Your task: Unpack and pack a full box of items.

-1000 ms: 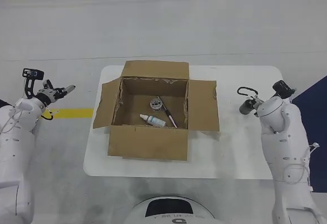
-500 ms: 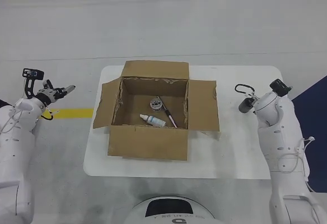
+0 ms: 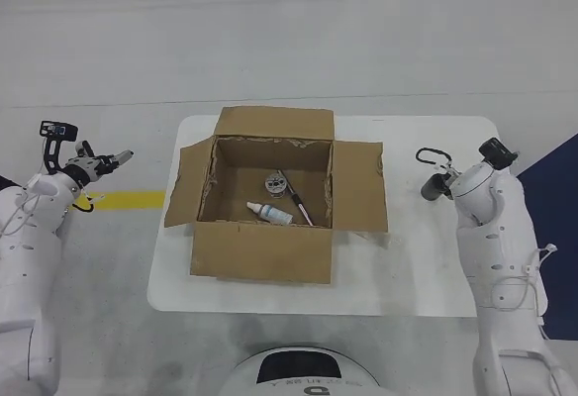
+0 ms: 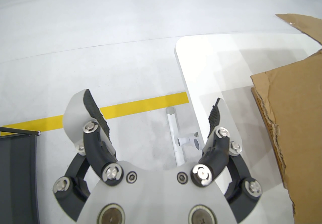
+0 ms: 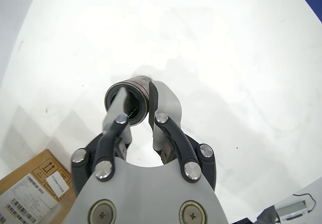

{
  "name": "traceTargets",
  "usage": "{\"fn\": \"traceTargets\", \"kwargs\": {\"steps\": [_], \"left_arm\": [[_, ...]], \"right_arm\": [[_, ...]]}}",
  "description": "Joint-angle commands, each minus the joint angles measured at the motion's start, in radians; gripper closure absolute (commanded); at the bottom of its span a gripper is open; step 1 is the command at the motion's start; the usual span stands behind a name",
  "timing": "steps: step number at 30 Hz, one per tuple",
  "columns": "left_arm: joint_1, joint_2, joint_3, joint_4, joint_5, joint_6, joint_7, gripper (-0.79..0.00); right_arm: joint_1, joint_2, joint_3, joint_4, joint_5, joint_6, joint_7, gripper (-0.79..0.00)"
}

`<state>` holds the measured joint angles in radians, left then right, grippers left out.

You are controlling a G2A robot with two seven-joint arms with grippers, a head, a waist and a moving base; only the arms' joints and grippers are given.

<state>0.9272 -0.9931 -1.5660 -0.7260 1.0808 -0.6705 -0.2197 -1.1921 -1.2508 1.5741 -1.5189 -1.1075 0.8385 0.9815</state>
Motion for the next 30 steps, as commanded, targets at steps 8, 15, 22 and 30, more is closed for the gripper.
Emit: {"fn": "traceTargets", "kwargs": {"steps": [8,15,22,30], "left_arm": [[0.0,0.0,0.0,0.0,0.0,0.0,0.0,-0.785],[0.0,0.0,0.0,0.0,0.0,0.0,0.0,-0.785],[0.0,0.0,0.0,0.0,0.0,0.0,0.0,-0.785],[0.0,0.0,0.0,0.0,0.0,0.0,0.0,-0.785]], "right_arm": [[-0.104,-0.002,0.037,-0.15,-0.01,-0.024,0.024,-0.185],[-0.033,-0.012,0.009,-0.034,-0.057,-0.051,0.051,-0.169],[0.025,-0.025,-0.002,0.053,-0.089,-0.075,0.075,-0.132],[0.08,-0.045,-0.018,0.128,-0.142,-0.103,0.103,0.0]]}}
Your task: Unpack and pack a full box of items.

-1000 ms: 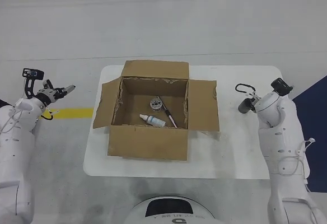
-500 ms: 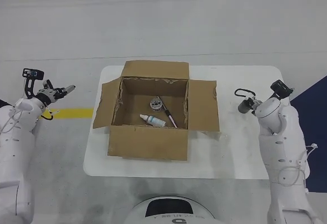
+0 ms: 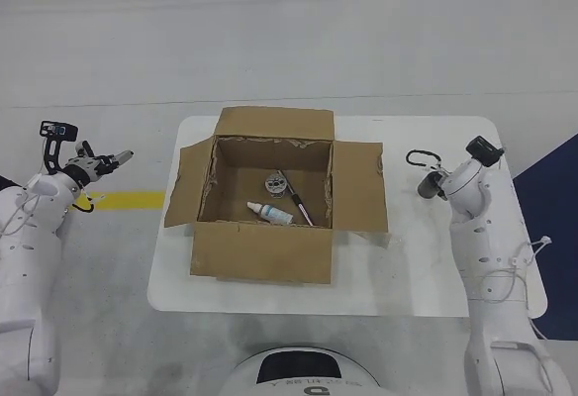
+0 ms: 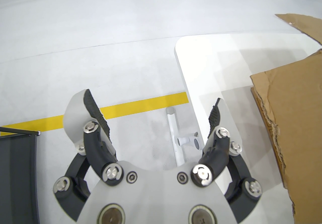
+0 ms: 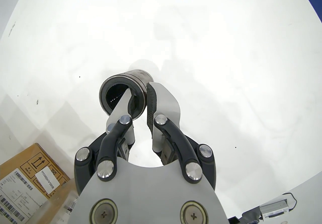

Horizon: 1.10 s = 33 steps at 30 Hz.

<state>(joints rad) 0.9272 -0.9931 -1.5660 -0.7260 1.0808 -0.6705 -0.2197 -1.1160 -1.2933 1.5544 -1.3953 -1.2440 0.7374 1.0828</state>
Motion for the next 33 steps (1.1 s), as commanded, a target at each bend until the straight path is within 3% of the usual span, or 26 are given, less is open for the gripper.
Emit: {"fn": "traceTargets", "kwargs": {"steps": [1,6,14,17,23,27,28,29,30,33], "left_arm": [[0.0,0.0,0.0,0.0,0.0,0.0,0.0,-0.785],[0.0,0.0,0.0,0.0,0.0,0.0,0.0,-0.785],[0.0,0.0,0.0,0.0,0.0,0.0,0.0,-0.785],[0.0,0.0,0.0,0.0,0.0,0.0,0.0,-0.785],[0.0,0.0,0.0,0.0,0.0,0.0,0.0,-0.785],[0.0,0.0,0.0,0.0,0.0,0.0,0.0,-0.785],[0.0,0.0,0.0,0.0,0.0,0.0,0.0,-0.785],[0.0,0.0,0.0,0.0,0.0,0.0,0.0,-0.785],[0.0,0.0,0.0,0.0,0.0,0.0,0.0,-0.785],[0.0,0.0,0.0,0.0,0.0,0.0,0.0,-0.785]], "right_arm": [[0.006,-0.005,0.005,0.003,-0.009,-0.003,0.003,0.0],[-0.039,-0.015,0.063,-0.104,0.013,0.006,-0.006,0.0],[-0.228,-0.028,0.16,-0.525,0.197,0.009,-0.021,0.0],[-0.281,-0.029,0.162,-0.621,0.218,-0.001,-0.052,0.0],[-0.276,-0.024,0.118,-0.599,0.087,0.035,-0.035,0.0],[-0.298,-0.021,0.099,-0.579,0.037,-0.019,0.019,0.0],[-0.308,-0.018,0.095,-0.579,0.001,-0.049,0.049,-0.058],[-0.319,-0.014,0.088,-0.579,-0.031,-0.092,0.092,-0.249],[-0.324,-0.012,0.089,-0.589,-0.049,-0.123,0.123,-0.332],[-0.346,-0.006,0.085,-0.611,-0.083,-0.214,0.206,-0.382]]}}
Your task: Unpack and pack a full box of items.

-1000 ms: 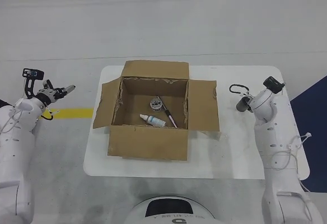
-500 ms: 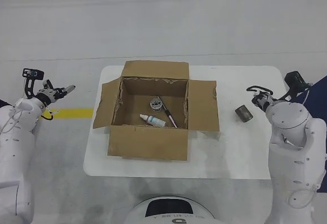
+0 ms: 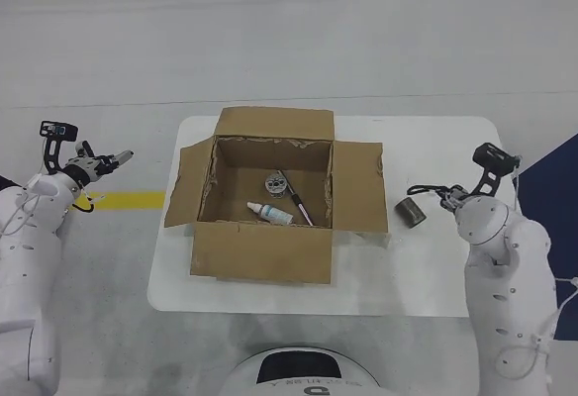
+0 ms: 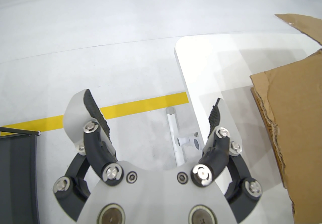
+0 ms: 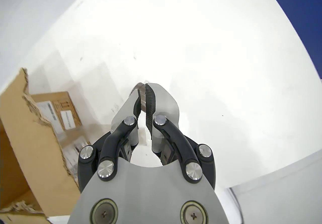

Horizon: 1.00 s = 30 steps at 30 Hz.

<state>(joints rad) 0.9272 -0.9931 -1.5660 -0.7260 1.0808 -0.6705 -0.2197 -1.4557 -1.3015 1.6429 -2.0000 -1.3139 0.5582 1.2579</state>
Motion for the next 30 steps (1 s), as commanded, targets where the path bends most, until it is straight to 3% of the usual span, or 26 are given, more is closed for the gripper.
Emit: {"fn": "traceTargets", "kwargs": {"steps": [1,3,4,5,18,30], "left_arm": [[0.0,0.0,0.0,0.0,0.0,0.0,0.0,-0.785],[0.0,0.0,0.0,0.0,0.0,0.0,0.0,-0.785],[0.0,0.0,0.0,0.0,0.0,0.0,0.0,-0.785],[0.0,0.0,0.0,0.0,0.0,0.0,0.0,-0.785],[0.0,0.0,0.0,0.0,0.0,0.0,0.0,-0.785],[0.0,0.0,0.0,0.0,0.0,0.0,0.0,-0.785]], "right_arm": [[-0.015,0.003,-0.013,-0.009,-0.013,-0.069,0.058,-0.422],[-0.024,0.006,-0.019,-0.009,-0.037,-0.101,0.081,-0.591],[-0.025,0.006,-0.022,0.0,-0.039,-0.107,0.094,-0.723],[-0.022,0.006,-0.025,0.016,-0.051,-0.111,0.106,-0.785],[0.183,-0.025,-0.153,0.405,-0.007,-0.16,0.165,-0.785],[0.28,-0.054,-0.18,0.551,-0.03,-0.173,0.177,-0.785]]}}
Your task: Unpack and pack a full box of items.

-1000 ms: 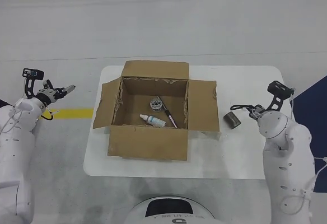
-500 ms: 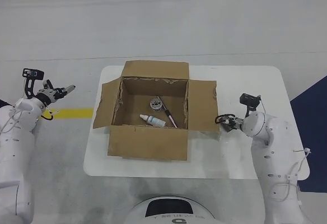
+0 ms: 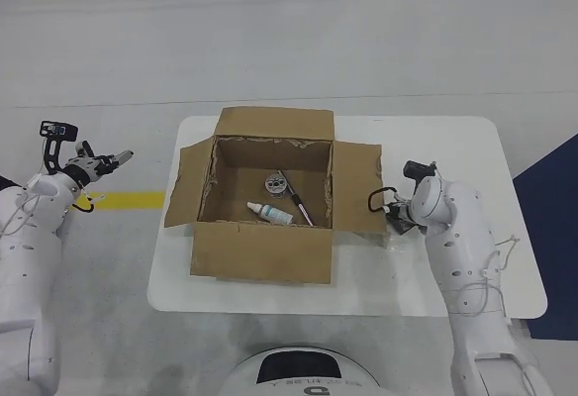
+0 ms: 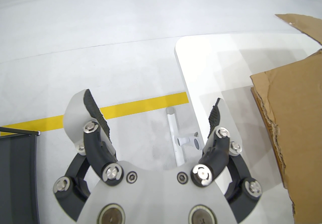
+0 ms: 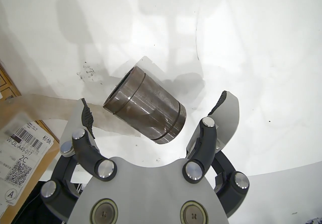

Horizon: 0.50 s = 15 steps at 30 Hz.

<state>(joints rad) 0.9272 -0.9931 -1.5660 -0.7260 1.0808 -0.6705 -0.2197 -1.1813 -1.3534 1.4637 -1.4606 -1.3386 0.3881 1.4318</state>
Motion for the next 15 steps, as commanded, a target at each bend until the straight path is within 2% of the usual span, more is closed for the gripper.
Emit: {"fn": "traceTargets", "kwargs": {"steps": [1,6,10,11,15], "left_arm": [[0.0,0.0,0.0,0.0,0.0,0.0,0.0,-0.785],[0.0,0.0,0.0,0.0,0.0,0.0,0.0,-0.785],[0.0,0.0,0.0,0.0,0.0,0.0,0.0,-0.785],[0.0,0.0,0.0,0.0,0.0,0.0,0.0,-0.785],[0.0,0.0,0.0,0.0,0.0,0.0,0.0,-0.785]], "right_arm": [[0.01,-0.005,-0.002,0.024,-0.012,-0.006,0.007,-0.785],[0.029,-0.018,0.003,0.062,-0.031,-0.013,0.014,-0.785],[0.039,-0.027,0.016,0.076,-0.04,-0.015,0.015,-0.505],[0.041,-0.03,0.018,0.078,-0.043,-0.016,0.016,-0.409],[0.051,-0.038,0.028,0.092,-0.054,-0.02,0.02,-0.354]]}}
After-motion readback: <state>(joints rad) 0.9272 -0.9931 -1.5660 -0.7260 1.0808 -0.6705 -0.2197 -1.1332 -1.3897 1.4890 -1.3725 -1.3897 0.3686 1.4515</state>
